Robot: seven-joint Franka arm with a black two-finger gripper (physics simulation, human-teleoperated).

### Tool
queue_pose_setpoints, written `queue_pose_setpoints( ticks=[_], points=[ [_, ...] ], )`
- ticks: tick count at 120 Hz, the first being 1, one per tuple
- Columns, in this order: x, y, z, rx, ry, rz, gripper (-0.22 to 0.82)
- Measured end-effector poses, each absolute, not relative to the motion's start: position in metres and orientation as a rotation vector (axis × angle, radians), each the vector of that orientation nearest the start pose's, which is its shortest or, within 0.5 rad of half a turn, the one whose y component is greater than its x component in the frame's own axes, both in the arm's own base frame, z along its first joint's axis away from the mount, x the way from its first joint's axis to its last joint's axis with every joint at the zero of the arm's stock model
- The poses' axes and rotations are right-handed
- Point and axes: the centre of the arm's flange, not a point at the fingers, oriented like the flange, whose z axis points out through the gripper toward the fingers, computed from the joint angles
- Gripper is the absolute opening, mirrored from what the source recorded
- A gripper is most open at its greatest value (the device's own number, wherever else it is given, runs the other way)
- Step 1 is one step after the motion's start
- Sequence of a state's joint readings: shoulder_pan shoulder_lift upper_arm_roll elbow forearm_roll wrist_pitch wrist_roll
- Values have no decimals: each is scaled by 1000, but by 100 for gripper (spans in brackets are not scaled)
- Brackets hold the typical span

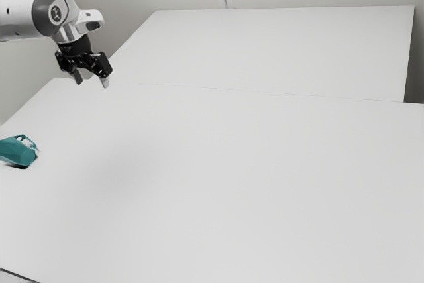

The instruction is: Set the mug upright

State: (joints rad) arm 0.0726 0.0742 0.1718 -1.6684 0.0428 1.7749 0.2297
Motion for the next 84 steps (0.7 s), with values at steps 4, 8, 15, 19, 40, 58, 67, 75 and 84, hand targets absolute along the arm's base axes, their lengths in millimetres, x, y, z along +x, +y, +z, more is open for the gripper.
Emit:
queue_pose_setpoints(
  ticks=[4,8,15,19,40,58,67,75,84],
  points=[
    [571,145,553,-3082,-19,-29,60],
    [570,147,551,-3084,-29,-28,60],
    [568,155,551,-3084,-46,-34,60],
    [566,162,551,-3084,-60,-41,60],
    [548,233,558,-3085,-176,-95,60],
    [545,283,563,-3087,-208,-146,60],
    [545,312,551,-3105,-224,-144,60],
    [539,337,546,-3107,-236,-148,60],
    [526,370,539,-3107,-261,-144,60]
  ],
)
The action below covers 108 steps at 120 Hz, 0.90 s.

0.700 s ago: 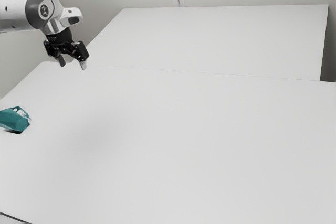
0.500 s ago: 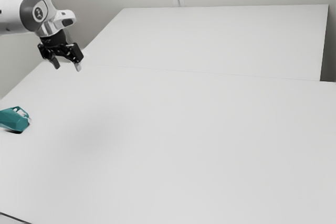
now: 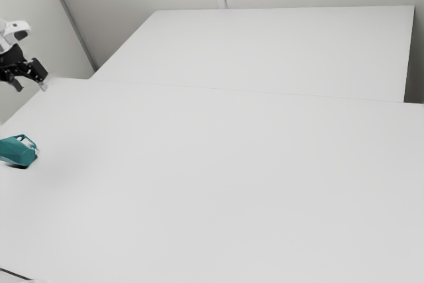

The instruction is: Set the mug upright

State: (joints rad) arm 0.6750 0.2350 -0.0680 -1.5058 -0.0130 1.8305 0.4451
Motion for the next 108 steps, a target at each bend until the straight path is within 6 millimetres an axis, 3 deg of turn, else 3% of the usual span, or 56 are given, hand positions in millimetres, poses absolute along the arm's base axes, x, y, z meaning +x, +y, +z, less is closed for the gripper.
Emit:
queue_pose_setpoints(
  ticks=[11,34,74,90,108],
  points=[
    [519,412,520,-3114,-275,-134,60],
    [505,474,486,-3122,-242,-136,60],
    [451,585,427,-3163,-221,-215,60],
    [429,615,408,-3213,-189,-338,60],
    [424,632,383,-3246,-122,-408,60]
  ],
)
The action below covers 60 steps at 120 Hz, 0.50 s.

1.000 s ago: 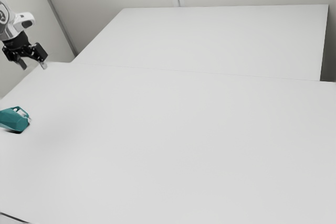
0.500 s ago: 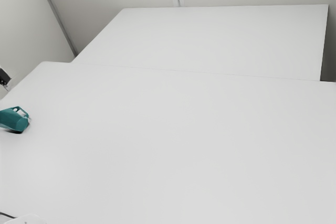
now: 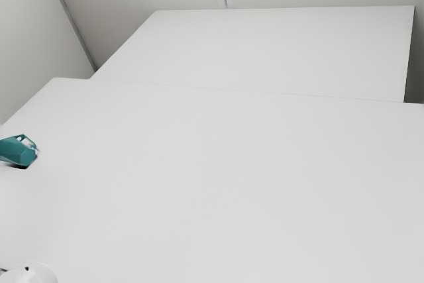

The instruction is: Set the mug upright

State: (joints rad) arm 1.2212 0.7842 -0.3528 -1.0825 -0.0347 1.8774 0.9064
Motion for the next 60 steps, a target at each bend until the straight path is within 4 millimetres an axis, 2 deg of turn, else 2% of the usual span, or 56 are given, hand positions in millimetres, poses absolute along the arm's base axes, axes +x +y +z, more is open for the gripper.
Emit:
queue_pose_setpoints(
  ticks=[19,38,60],
  points=[
    [420,641,346,-3317,-80,-439,60],
    [432,631,316,-3396,10,-458,60],
    [442,627,314,-3414,101,-507,60]
  ],
)
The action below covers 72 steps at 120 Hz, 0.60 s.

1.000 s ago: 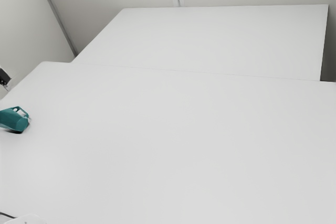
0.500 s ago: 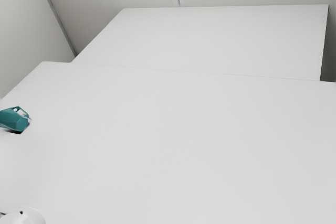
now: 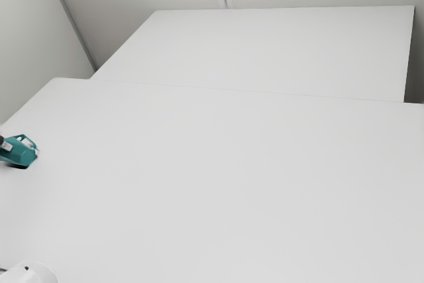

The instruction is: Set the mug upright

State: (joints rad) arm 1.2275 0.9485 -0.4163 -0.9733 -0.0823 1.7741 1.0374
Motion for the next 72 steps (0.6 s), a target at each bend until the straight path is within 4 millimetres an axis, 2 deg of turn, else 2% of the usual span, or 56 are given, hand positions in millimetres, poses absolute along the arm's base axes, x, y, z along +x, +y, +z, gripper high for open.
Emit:
queue_pose_setpoints(
  ticks=[21,45,53,72],
  points=[
    [447,621,315,-3446,150,-579,60],
    [435,623,307,-3509,127,-674,60],
    [431,624,307,-3527,116,-703,54],
    [428,621,306,-3567,120,-723,31]
  ],
)
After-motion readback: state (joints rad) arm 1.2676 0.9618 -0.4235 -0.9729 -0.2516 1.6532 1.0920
